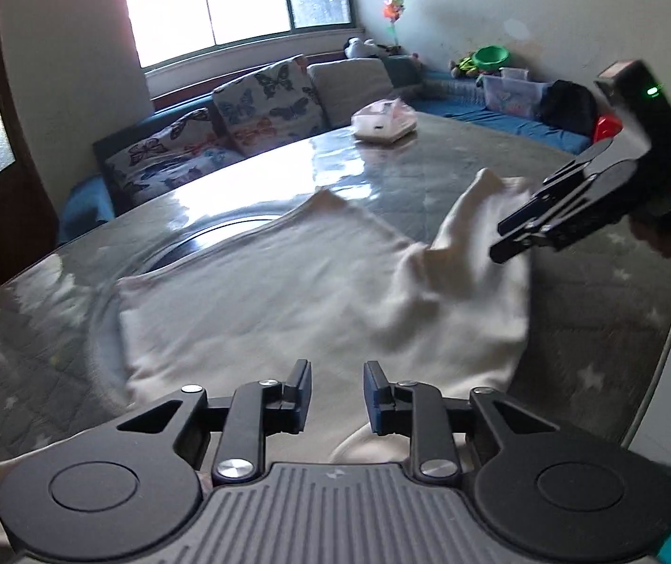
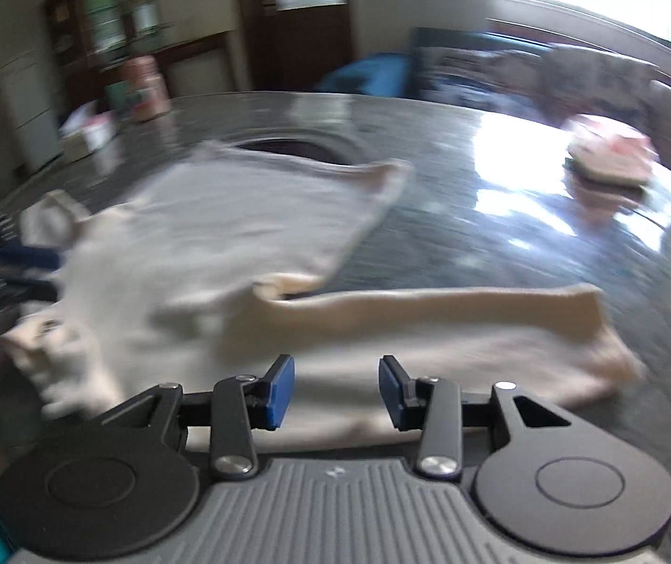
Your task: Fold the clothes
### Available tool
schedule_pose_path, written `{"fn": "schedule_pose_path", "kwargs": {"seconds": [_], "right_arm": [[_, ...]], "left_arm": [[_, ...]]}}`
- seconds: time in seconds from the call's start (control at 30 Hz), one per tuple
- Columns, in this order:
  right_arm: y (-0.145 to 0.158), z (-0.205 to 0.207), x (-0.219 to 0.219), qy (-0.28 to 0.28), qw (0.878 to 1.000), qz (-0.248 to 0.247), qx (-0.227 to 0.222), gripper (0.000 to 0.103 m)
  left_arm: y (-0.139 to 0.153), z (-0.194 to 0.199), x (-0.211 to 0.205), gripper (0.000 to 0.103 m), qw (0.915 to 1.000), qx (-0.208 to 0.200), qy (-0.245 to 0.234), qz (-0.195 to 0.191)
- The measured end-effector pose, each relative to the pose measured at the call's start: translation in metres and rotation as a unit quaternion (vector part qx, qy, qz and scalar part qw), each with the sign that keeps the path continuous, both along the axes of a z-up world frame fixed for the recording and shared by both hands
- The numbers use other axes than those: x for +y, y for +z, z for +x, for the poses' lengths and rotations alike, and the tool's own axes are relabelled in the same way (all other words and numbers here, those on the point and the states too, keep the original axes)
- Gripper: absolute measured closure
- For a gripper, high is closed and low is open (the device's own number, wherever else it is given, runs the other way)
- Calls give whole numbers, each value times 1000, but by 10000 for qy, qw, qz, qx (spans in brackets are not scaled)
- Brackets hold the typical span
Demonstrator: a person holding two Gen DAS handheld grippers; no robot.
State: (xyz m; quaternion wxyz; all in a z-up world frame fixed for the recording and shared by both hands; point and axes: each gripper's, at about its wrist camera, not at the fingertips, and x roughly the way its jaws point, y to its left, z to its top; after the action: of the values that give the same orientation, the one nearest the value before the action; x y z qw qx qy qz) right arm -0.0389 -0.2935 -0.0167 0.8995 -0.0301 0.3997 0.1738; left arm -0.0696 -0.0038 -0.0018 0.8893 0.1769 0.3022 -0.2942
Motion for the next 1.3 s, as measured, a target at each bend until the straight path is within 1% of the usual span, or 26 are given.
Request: {"fn": "schedule_pose_path", "kwargs": {"seconds": [0.13, 0.23, 0.27, 0.3, 0.33, 0.37, 0.47, 0.53, 0.63, 0.67, 0.7, 0.73, 0.83, 0.87, 0.93, 1.0, 1.03, 1.07, 1.13, 1.2, 1.23, 1.27, 1.3], "right_arm": [[-9, 3, -28, -585, 9980, -256, 6, 64], [-10, 3, -51, -1023, 9942, -328, -34, 66], [-10, 4, -56, -1143, 9929, -322, -21, 69], [-9, 5, -64, -1298, 9913, -240, -5, 70], [-8, 5, -72, -1452, 9893, -157, 11, 71], [-5, 6, -75, -1561, 9876, -178, -57, 70], [-1, 10, -86, -1924, 9806, -220, -285, 70], [-3, 18, -96, -2226, 9742, -220, -303, 69], [-10, 22, -103, -2348, 9716, -215, -216, 69], [-12, 24, -105, -2388, 9707, -214, -187, 71], [-15, 25, -107, -2428, 9697, -212, -158, 75], [-14, 24, -107, -2445, 9691, -267, -168, 88], [-10, 19, -113, -2628, 9643, -300, -167, 96], [-9, 17, -115, -2710, 9620, -295, -168, 96], [-6, 14, -120, -2755, 9610, -147, -180, 95], [-5, 11, -124, -2780, 9605, 93, -129, 89], [-6, 11, -124, -2781, 9603, 167, -116, 80], [-7, 10, -124, -2783, 9601, 240, -102, 77], [-11, 12, -117, -2738, 9616, 179, -85, 76], [-16, 13, -110, -2714, 9624, 63, -129, 76], [-16, 13, -105, -2696, 9628, -36, -166, 79], [-16, 13, -104, -2685, 9631, -25, -172, 89], [-15, 14, -102, -2673, 9634, -12, -178, 93]], "left_arm": [[-7, 1, -25, 76, 9998, 86, -187, -31], [-12, 0, -39, 76, 9994, 166, -301, -20], [-15, 0, -42, 76, 9993, 183, -337, -10], [-17, -1, -45, 76, 9991, 200, -372, 0], [-20, -2, -48, 73, 9989, 216, -408, 10], [-22, -2, -50, 72, 9988, 230, -434, 25], [-26, -4, -55, 71, 9983, 291, -509, 70], [-29, -6, -58, 71, 9979, 320, -555, 106], [-31, -8, -60, 71, 9974, 376, -599, 148], [-33, -8, -61, 71, 9972, 399, -610, 152], [-34, -9, -62, 71, 9971, 422, -621, 156], [-35, -9, -63, 71, 9969, 446, -632, 160], [-34, -10, -66, 71, 9968, 434, -655, 166], [-32, -10, -66, 67, 9969, 414, -652, 131], [-28, -9, -67, 63, 9973, 356, -640, 72], [-25, -8, -67, 62, 9976, 303, -622, 38], [-23, -7, -67, 62, 9977, 288, -613, 18], [-22, -6, -68, 62, 9978, 280, -595, 10], [-21, -4, -68, 59, 9981, 252, -557, 1], [-20, -4, -67, 55, 9984, 216, -519, 2], [-19, -4, -67, 53, 9985, 209, -497, 2], [-19, -4, -66, 50, 9987, 202, -475, 1], [-19, -4, -66, 49, 9988, 192, -453, 6]]}}
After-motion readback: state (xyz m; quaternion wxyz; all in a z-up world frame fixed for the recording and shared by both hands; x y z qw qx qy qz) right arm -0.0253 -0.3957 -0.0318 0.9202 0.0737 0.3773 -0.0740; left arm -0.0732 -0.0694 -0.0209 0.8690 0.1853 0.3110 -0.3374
